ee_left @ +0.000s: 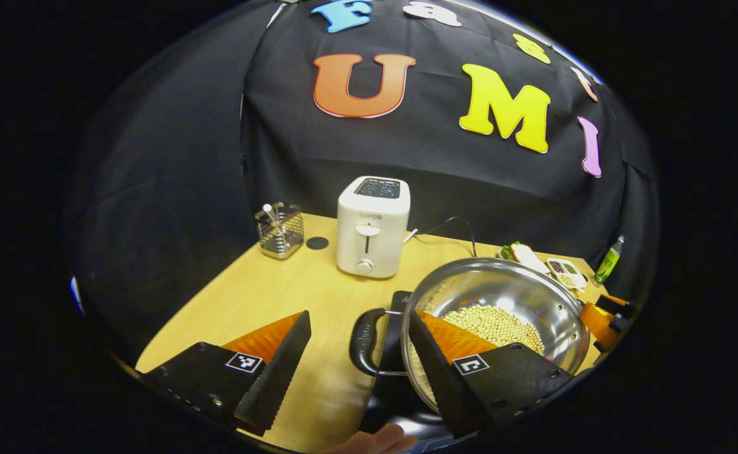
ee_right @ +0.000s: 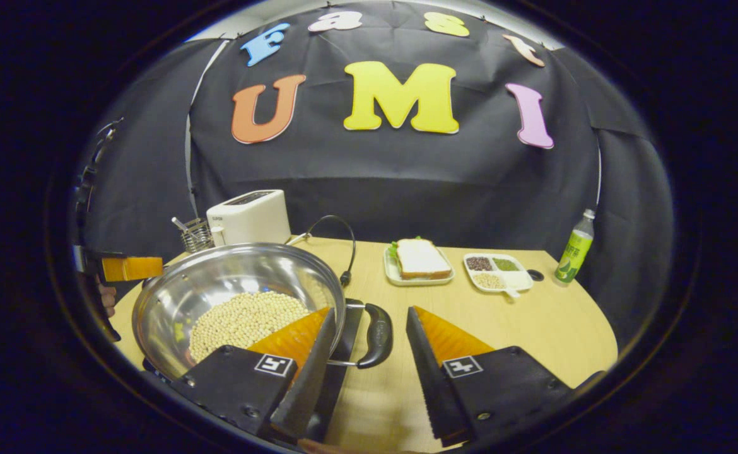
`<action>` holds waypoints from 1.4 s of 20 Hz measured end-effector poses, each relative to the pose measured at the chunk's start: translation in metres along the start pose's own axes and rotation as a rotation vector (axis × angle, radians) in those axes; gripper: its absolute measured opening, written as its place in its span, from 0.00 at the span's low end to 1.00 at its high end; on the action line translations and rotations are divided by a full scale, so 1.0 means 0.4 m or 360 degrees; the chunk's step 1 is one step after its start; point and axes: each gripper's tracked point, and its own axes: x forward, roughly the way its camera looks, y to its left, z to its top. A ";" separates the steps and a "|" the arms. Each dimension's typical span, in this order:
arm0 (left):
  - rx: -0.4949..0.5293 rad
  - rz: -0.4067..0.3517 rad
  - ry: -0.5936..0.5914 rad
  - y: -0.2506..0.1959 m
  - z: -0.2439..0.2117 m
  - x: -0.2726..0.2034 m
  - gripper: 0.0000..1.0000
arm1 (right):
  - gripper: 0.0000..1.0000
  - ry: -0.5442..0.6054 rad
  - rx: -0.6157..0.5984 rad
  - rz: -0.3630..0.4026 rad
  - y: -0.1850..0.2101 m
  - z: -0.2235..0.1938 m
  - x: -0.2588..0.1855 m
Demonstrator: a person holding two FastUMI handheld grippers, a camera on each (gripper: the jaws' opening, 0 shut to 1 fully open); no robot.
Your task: First push the handle of the pot to place it horizontally, then grasp the pot with both hands and set it on the induction cooktop.
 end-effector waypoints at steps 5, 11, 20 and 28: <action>0.0013 -0.0070 -0.0177 -0.030 0.068 -0.148 0.96 | 0.83 -0.0073 0.0078 -0.0011 -0.009 0.028 -0.133; 0.0038 -0.0100 -0.0375 -0.091 0.117 -0.397 0.95 | 0.96 -0.0292 0.0108 -0.0043 -0.052 0.089 -0.359; 0.0072 -0.0232 -0.0689 -0.248 0.225 -0.754 0.95 | 0.99 -0.0574 0.0195 -0.0240 -0.293 0.188 -0.717; 0.0085 -0.0174 -0.0794 -0.341 0.199 -0.932 0.95 | 0.98 -0.0820 0.0159 -0.0402 -0.476 0.229 -1.025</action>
